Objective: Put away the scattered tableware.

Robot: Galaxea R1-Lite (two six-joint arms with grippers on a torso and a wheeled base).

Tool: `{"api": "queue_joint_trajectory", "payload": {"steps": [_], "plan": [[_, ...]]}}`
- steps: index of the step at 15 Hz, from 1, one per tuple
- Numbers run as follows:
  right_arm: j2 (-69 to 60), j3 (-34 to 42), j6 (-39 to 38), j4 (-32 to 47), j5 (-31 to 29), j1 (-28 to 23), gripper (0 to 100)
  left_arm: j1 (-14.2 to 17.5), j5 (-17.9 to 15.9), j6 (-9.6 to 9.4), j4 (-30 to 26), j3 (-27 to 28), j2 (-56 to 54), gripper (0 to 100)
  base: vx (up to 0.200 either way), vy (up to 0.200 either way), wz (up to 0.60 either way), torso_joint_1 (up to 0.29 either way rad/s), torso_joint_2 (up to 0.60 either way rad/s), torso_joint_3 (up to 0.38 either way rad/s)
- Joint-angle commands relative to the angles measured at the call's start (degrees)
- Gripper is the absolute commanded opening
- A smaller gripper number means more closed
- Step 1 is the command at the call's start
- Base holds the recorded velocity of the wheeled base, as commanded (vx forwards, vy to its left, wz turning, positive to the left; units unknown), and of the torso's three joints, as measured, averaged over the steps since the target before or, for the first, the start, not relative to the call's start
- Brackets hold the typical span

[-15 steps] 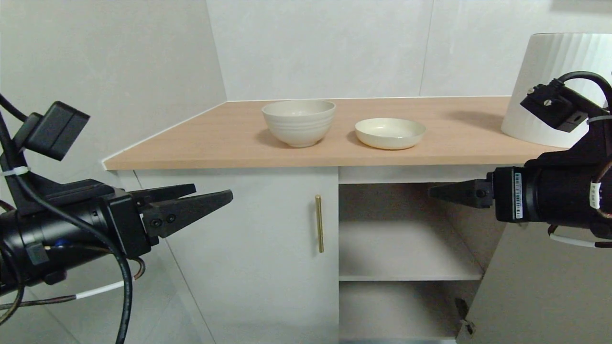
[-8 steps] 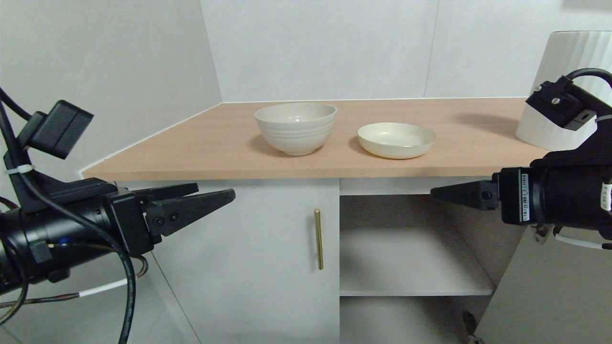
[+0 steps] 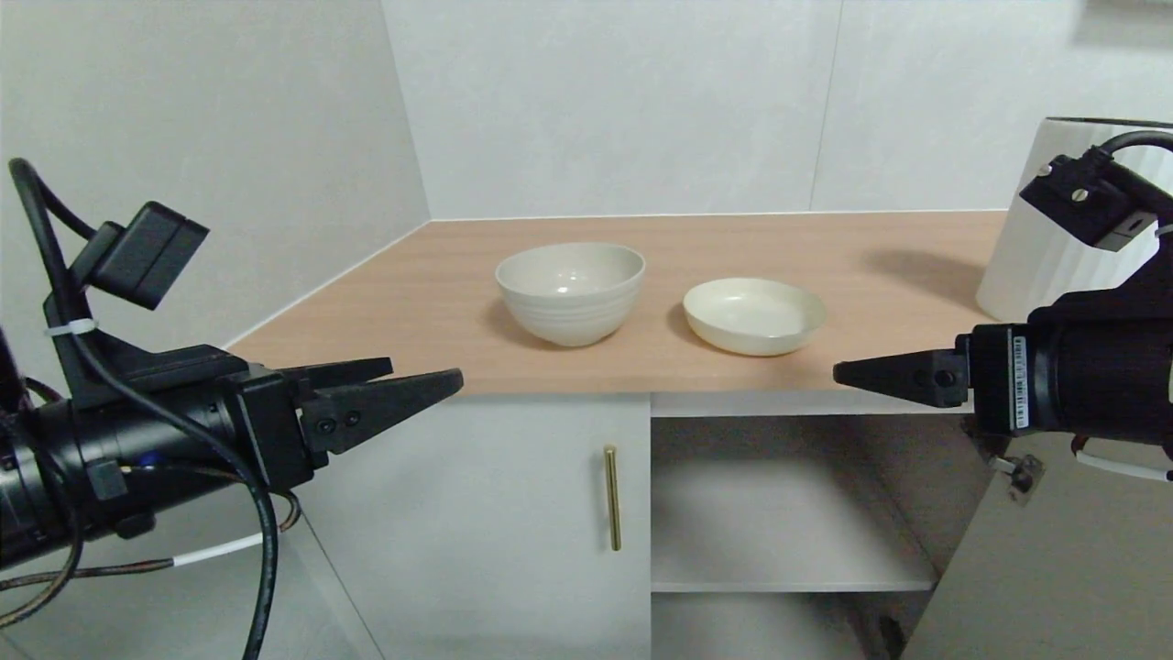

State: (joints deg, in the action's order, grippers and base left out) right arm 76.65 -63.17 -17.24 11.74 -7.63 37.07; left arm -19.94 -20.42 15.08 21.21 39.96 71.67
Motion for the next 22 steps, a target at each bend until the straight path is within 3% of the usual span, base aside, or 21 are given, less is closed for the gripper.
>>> {"api": "queue_joint_trajectory", "payload": {"steps": [1,2,6,11,13,15,17,18,19,21,22], "plan": [[0.3,0.1,0.0,0.0,0.0,-0.3,100,-0.1,0.0,0.04,-0.1,-0.1,1.6,100,0.0,0.0,0.0,0.124,-0.52,-0.295],[0.6,0.1,0.0,0.0,0.3,-0.3,100,-0.6,0.1,0.21,-0.3,0.3,2.1,100,0.0,0.0,0.0,0.159,-0.48,-0.295],[1.7,0.1,0.2,0.0,1.2,-1.4,100,-1.4,0.1,4.78,-0.4,1.5,2.4,100,0.0,0.0,0.0,0.177,-0.47,-0.292],[1.9,0.2,0.3,-0.1,1.4,-1.4,100,-1.9,0.9,5.49,-0.9,2.3,3.7,100,0.0,0.0,0.0,0.195,-0.47,-0.287],[3.6,-0.5,0.4,-1.2,2.4,-1.5,100,-1.9,0.9,5.75,-5.9,6.9,4.9,100,0.0,0.0,0.0,0.117,-0.26,-0.154],[11.2,-4.4,1.3,-4.7,2.0,-3.2,100,-1.9,1.6,6.01,-24.5,21.9,8.3,100,0.0,0.0,0.0,0.036,-0.08,-0.051],[15.3,-7.8,0.2,-2.6,1.0,-5.0,100,-1.9,1.3,9.53,-34.2,27.1,9.2,100,0.0,0.0,0.0,0.0,0.0,0.0],[17.1,-8.6,-1.0,-2.2,0.8,-6.3,100,-1.9,1.1,11.11,-34.9,26.7,10.5,100,0.0,0.0,0.0,0.0,0.0,0.0],[17.6,-8.6,-1.2,-2.2,0.4,-6.8,100,-1.8,2.0,11.29,-34.8,26.5,13.1,100,0.0,0.0,0.0,0.0,0.0,0.0],[17.7,-8.3,-2.5,-2.2,-2.1,-7.2,100,-1.1,5.4,13.13,-33.8,26.8,16.7,100,0.0,0.0,0.0,0.0,0.0,0.0],[17.6,-8.1,-3.0,-2.2,-3.2,-8.1,100,-1.1,7.1,14.98,-32.9,26.8,18.3,100,0.0,0.0,0.0,0.0,0.0,0.0]]}}
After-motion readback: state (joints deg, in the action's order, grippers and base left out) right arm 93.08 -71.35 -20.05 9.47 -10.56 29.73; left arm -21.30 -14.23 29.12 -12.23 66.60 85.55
